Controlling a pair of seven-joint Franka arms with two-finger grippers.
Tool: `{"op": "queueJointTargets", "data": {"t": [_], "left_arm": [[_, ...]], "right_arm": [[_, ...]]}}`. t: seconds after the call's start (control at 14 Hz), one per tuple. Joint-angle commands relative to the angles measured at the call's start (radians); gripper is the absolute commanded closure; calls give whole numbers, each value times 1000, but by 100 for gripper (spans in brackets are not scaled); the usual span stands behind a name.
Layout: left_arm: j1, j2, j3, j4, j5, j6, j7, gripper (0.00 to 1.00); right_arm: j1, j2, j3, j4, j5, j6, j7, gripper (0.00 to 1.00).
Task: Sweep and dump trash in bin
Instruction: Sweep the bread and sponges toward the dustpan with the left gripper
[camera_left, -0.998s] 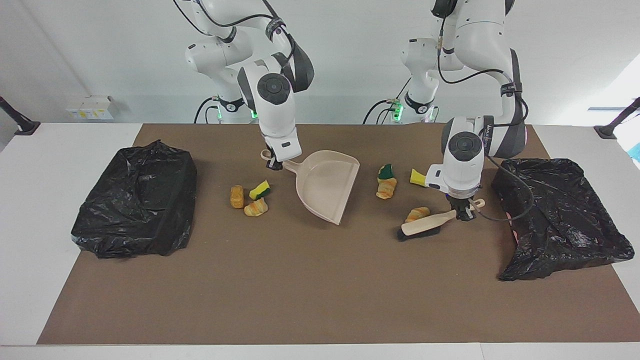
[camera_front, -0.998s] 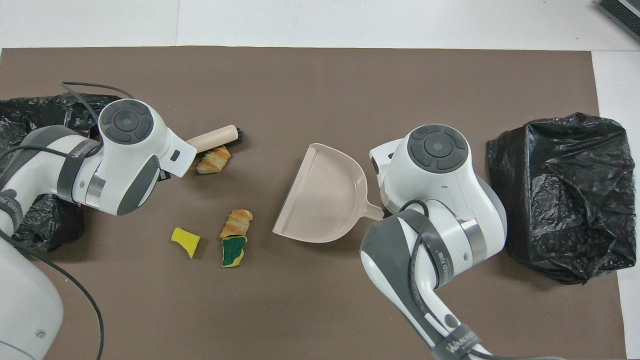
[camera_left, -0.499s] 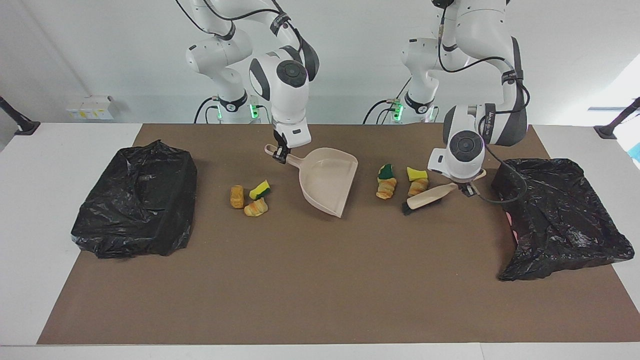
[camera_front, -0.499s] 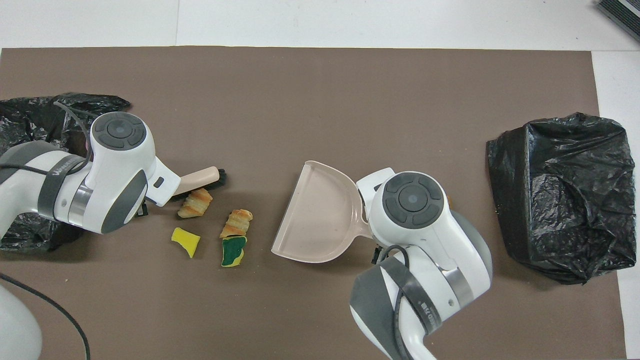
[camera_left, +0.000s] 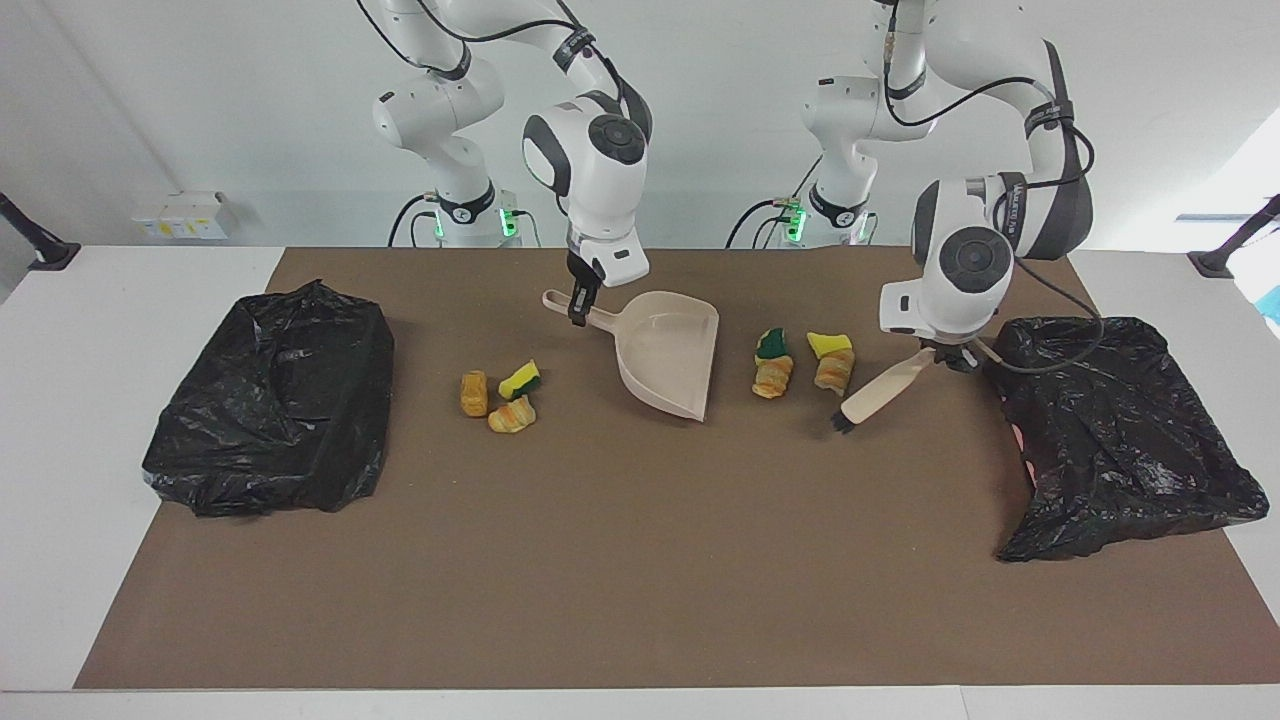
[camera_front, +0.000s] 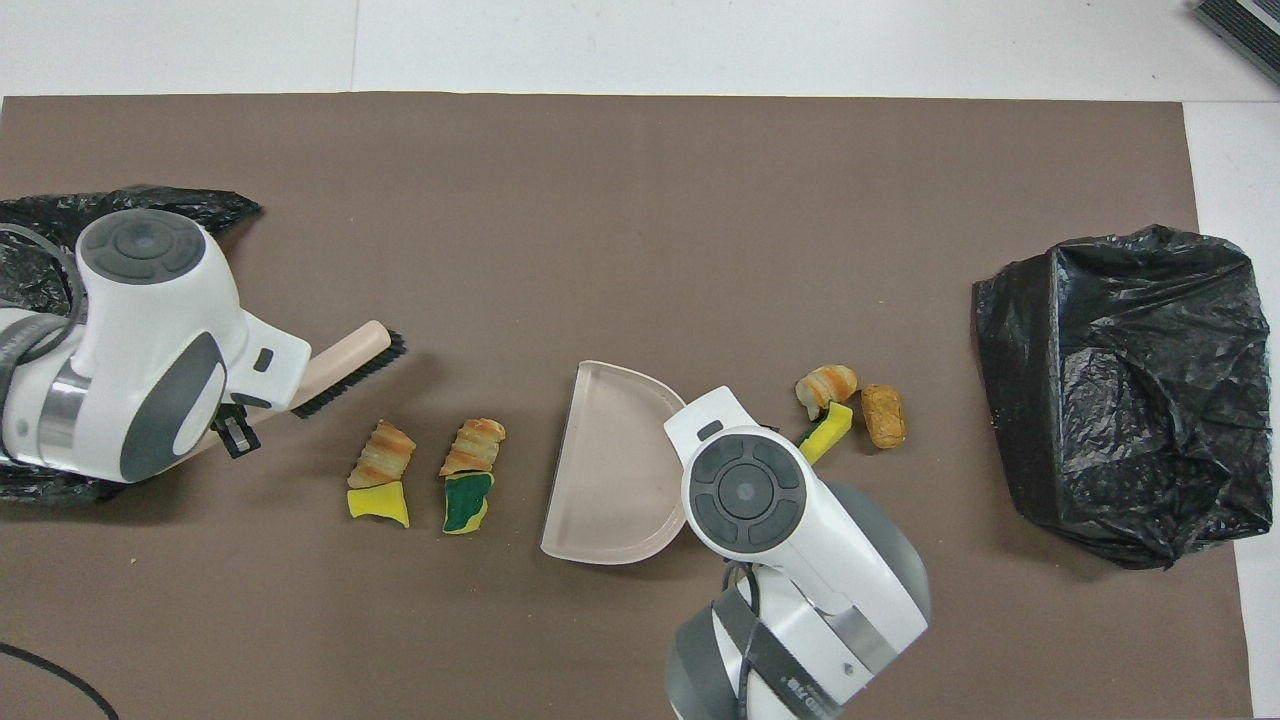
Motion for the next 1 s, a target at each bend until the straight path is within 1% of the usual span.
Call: {"op": "queueJointTargets", "data": {"t": [0.0, 0.14, 0.29, 0.43, 0.64, 0.78, 0.93], "left_arm": [[64, 1, -4, 60, -35, -43, -23, 100], [91, -15, -5, 28, -65, -67, -141, 100], [84, -56, -5, -26, -67, -118, -318, 100], [76, -111, -9, -117, -114, -120, -487, 100], [75, -177, -9, -219, -182, -111, -620, 100], [79, -226, -5, -305, -202, -69, -644, 100], [73, -283, -9, -410, -211, 18, -715, 100]], "right_arm": [[2, 14, 1, -13, -17, 51, -43, 100], [18, 25, 1, -13, -17, 69, -60, 100], [25, 44, 1, -13, -17, 94, -62, 100], [53, 68, 1, -6, -17, 101, -57, 100], [53, 68, 1, -6, -17, 98, -59, 100], [52, 68, 1, -6, -17, 98, -59, 100], [52, 70, 1, -6, -17, 98, -59, 100]]}}
